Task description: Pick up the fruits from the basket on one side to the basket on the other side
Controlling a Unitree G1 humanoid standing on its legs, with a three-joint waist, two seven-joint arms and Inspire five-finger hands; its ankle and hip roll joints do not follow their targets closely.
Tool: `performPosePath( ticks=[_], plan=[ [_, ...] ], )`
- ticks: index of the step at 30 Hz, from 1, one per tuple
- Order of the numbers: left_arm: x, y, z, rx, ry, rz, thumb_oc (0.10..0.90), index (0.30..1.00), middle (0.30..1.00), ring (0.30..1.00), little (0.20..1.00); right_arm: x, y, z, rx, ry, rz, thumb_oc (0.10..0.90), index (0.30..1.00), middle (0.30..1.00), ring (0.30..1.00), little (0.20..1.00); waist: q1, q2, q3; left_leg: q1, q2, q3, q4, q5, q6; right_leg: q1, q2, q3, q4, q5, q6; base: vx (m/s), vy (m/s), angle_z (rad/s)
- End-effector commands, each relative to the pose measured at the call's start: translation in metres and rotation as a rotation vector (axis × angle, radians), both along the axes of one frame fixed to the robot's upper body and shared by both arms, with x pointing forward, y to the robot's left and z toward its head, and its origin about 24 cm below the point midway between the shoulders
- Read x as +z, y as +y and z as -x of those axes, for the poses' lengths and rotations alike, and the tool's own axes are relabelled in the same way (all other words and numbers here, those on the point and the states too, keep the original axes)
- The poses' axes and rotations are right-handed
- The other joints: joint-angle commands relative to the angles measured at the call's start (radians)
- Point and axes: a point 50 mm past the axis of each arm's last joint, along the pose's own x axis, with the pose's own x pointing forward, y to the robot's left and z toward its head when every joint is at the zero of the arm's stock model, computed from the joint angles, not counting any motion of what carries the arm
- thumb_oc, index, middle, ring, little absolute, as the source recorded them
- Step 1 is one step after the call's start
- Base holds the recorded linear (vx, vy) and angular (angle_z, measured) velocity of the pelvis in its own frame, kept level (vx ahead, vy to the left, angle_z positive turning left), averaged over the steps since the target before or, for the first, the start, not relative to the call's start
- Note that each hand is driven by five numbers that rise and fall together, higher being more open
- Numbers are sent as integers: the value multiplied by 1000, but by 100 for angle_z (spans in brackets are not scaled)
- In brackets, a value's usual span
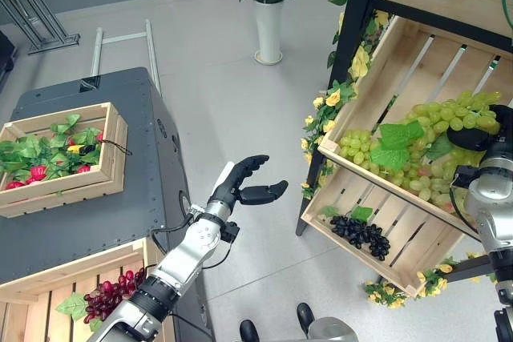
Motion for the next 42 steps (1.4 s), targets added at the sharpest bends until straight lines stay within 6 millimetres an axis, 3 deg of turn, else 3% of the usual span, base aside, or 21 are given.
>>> performPosePath(
  ticks=[1,8,19,29,36,42],
  plan=[
    [51,-16,-25,-73,-216,29,800,900,900,900,900,79,-42,9,-135,46,406,800,900,900,900,900,30,-30,-98,19,15,-84,9,-123,-21,-38,32,-56,33,-15,12,0,0,0],
    [56,-8,-24,-69,-209,9,800,900,900,900,900,96,-36,11,17,238,659,800,900,900,900,900,9,-43,-109,11,22,-64,9,-121,-23,-55,40,-40,38,-11,17,-4,-3,0],
    [51,-1,-20,-64,-204,-3,800,900,900,900,900,121,-6,15,224,248,889,800,900,900,900,900,-16,-47,-115,14,31,-35,9,-122,-27,-65,47,-22,43,-13,22,-2,-2,-1],
    [50,8,-20,-44,-203,-14,800,900,900,900,900,125,22,21,482,107,750,800,900,900,900,900,-21,-49,-117,15,34,-29,9,-126,-28,-66,48,-19,44,-16,23,-3,-4,-6],
    [47,11,-22,-27,-199,-10,800,900,900,900,900,133,52,27,683,-175,567,800,900,900,900,900,-17,-44,-121,14,30,-40,9,-129,-28,-65,47,-25,48,-22,23,0,0,0],
    [46,14,-22,-3,-203,1,800,900,900,900,900,109,78,28,865,-203,380,800,900,900,900,900,-4,-31,-119,15,26,-54,9,-130,-27,-55,40,-37,44,-26,21,0,0,0]
  ],
)
